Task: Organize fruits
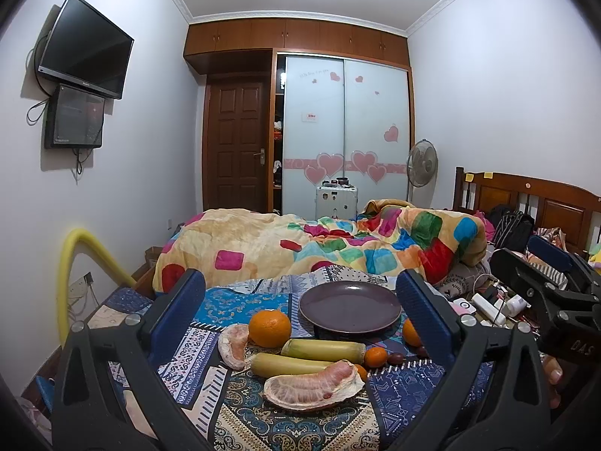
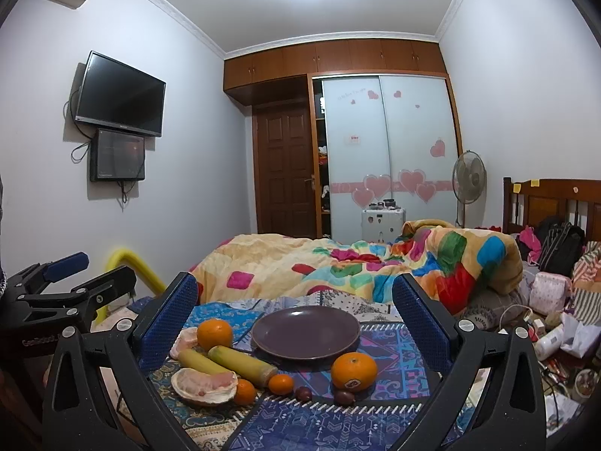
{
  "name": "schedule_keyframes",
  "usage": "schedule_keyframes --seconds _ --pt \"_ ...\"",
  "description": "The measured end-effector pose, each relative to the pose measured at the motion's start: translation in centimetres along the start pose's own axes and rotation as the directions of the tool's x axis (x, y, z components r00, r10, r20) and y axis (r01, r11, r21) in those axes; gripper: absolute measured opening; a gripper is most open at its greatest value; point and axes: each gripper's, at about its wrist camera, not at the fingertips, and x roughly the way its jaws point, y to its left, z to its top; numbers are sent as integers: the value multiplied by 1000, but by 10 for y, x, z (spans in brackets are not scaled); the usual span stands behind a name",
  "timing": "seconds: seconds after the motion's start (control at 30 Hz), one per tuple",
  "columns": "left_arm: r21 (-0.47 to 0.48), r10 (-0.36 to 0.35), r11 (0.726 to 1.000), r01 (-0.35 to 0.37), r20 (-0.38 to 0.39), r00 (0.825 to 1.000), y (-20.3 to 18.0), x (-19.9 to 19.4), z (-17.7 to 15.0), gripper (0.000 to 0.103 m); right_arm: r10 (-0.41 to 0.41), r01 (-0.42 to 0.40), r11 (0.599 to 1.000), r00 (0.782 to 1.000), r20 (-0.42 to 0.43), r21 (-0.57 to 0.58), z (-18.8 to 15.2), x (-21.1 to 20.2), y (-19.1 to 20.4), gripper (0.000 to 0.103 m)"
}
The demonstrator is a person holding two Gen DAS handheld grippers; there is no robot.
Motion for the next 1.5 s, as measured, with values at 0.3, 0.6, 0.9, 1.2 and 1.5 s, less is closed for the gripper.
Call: schedule_keyframes --seconds 0.3,0.6,0.9,1.2,1.5 --pt "0 1 1000 -1 -1 1000 -1 0 1 103 0 0 1000 1000 0 -1 1 0 0 103" --pt "-1 -4 1000 4 -1 1000 0 1 1 103 3 -3 1000 1000 0 0 1 1 1 103" --pt "2 -4 1000 4 4 1000 0 2 -2 103 6 -6 1000 1000 4 0 1 1 2 103" --pt "-1 -6 1000 6 -5 1000 -2 4 -5 103 -4 4 1000 1000 -5 -6 -2 1 3 103" --pt "7 7 1000 -6 -128 992 11 38 -21 103 -35 27 997 991 -130 -67 -22 28 -6 103"
